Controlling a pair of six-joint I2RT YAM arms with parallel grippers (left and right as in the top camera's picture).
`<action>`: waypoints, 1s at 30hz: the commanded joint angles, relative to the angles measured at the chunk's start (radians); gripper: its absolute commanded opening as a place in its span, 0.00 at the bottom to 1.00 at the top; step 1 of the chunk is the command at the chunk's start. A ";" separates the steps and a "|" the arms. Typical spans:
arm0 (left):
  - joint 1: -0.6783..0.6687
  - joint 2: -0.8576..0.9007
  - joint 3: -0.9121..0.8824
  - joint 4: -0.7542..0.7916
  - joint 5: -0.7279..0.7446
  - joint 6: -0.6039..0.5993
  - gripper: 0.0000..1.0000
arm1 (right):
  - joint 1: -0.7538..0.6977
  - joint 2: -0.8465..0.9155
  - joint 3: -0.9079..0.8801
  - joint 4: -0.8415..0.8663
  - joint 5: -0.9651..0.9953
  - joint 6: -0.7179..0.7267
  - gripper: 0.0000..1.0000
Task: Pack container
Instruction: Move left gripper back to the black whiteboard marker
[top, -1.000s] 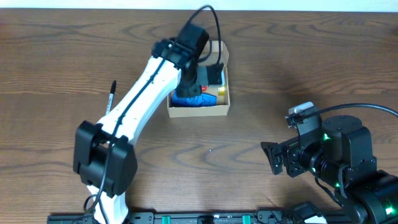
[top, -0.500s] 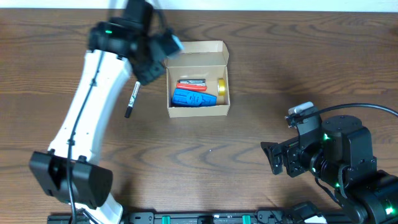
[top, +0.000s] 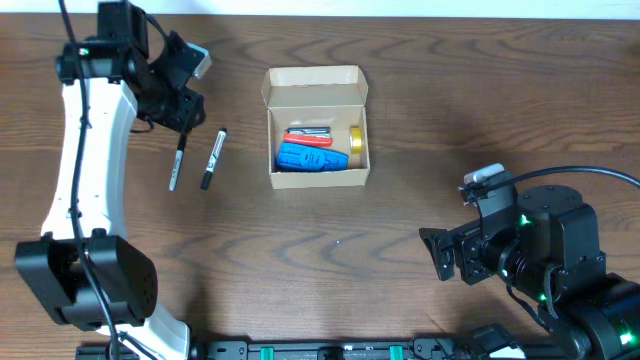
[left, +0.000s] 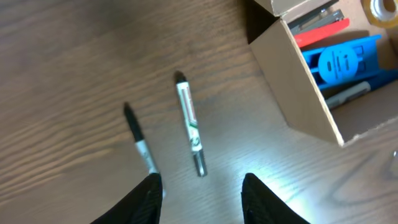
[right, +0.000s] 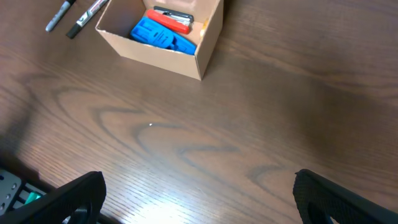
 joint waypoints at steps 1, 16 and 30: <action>-0.005 0.020 -0.082 0.043 0.037 -0.045 0.43 | -0.007 0.000 -0.003 -0.002 -0.007 0.006 0.99; -0.006 0.020 -0.430 0.417 0.017 -0.161 0.47 | -0.007 0.000 -0.003 -0.002 -0.007 0.007 0.99; -0.083 0.031 -0.518 0.590 -0.227 -0.224 0.50 | -0.007 0.000 -0.003 -0.001 -0.007 0.006 0.99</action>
